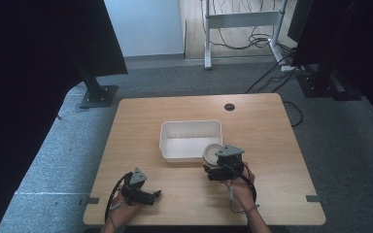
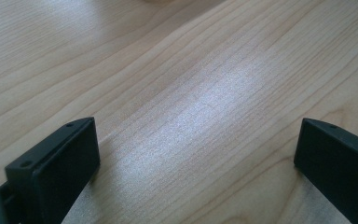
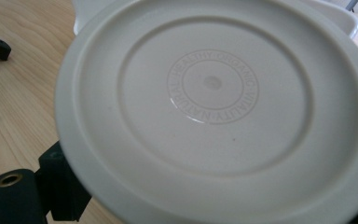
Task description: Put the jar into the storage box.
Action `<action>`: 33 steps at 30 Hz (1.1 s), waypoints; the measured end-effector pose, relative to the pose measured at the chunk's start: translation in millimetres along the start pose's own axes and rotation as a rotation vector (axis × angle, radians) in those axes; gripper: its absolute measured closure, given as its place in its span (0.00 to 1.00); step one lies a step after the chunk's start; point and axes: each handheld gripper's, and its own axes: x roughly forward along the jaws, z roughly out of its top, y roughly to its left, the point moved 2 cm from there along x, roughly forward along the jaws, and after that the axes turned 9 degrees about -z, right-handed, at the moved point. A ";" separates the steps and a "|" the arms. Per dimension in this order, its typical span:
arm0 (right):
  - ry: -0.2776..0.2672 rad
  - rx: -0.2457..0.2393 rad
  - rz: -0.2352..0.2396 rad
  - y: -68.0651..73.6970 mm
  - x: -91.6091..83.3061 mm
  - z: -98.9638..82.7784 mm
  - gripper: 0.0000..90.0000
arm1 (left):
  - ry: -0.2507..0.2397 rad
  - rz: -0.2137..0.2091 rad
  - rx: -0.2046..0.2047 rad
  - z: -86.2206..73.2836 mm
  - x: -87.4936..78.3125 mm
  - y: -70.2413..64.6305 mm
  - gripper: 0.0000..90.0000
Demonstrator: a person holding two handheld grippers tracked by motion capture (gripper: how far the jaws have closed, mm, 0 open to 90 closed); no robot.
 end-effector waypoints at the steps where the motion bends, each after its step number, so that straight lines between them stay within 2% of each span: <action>1: -0.001 -0.001 0.003 1.4 2.1 3.2 0.10 | 0.004 0.000 0.003 0.0 -0.3 0.2 0.00; 7: -0.009 -0.001 0.007 5.3 8.7 11.5 0.10 | -0.016 0.000 -0.008 0.3 1.1 -0.5 0.00; 15: -0.025 -0.011 -0.003 11.5 19.5 25.5 0.10 | -0.009 0.000 -0.002 0.2 0.7 -0.1 0.00; 16: -0.027 -0.010 -0.005 12.2 20.9 27.2 0.10 | 0.004 -0.001 0.009 0.0 -0.3 0.7 0.00; 21: -0.034 -0.018 -0.018 17.2 28.1 35.6 0.10 | -0.002 0.000 0.004 0.1 0.2 0.4 0.00; 27: -0.021 -0.018 -0.047 22.9 39.5 42.3 0.10 | -0.010 -0.001 0.000 0.2 0.8 0.1 0.00; 33: -0.014 0.001 -0.054 26.1 51.9 46.8 0.10 | 0.000 -0.003 0.008 0.2 0.1 0.6 0.00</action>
